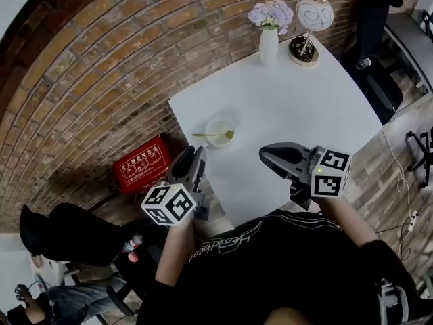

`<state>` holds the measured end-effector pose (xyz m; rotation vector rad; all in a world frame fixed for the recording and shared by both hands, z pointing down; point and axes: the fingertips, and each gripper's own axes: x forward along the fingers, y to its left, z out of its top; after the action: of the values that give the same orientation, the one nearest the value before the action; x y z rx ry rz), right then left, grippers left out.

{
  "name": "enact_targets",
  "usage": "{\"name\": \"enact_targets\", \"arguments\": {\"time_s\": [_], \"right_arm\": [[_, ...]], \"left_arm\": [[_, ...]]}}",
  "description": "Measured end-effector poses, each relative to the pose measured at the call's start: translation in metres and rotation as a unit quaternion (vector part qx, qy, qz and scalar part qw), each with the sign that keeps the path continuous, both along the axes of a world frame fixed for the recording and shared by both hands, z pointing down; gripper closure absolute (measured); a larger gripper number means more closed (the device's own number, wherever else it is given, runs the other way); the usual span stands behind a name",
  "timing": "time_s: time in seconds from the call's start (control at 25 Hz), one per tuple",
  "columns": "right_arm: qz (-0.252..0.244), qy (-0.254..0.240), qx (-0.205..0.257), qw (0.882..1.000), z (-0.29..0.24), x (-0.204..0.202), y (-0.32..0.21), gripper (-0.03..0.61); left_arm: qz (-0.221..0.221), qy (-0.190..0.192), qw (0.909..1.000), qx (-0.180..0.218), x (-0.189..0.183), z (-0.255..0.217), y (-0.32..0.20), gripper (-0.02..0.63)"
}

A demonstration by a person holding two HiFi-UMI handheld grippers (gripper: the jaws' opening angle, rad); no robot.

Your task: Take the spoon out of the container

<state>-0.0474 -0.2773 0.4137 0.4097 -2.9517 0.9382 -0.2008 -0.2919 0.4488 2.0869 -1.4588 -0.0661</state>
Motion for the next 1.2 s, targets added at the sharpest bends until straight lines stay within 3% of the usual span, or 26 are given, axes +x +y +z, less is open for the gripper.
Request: {"name": "enact_targets", "arguments": {"time_s": [0.32, 0.48, 1.08, 1.2], "right_arm": [[-0.004, 0.015, -0.026, 1.000, 0.023, 0.002, -0.020, 0.581], [-0.005, 0.021, -0.038, 0.999, 0.033, 0.002, -0.030, 0.581], [-0.004, 0.028, -0.061, 0.998, 0.054, -0.002, -0.042, 0.581], [-0.003, 0.029, -0.062, 0.998, 0.056, -0.001, -0.045, 0.581]], "left_arm": [[-0.044, -0.004, 0.9980, -0.045, -0.026, 0.052, -0.033, 0.492], [-0.048, -0.019, 0.9967, -0.063, -0.032, 0.076, -0.047, 0.491], [-0.034, -0.008, 0.9946, -0.097, -0.021, 0.110, -0.077, 0.492], [-0.028, -0.016, 0.9942, -0.102, -0.018, 0.115, -0.079, 0.528]]}}
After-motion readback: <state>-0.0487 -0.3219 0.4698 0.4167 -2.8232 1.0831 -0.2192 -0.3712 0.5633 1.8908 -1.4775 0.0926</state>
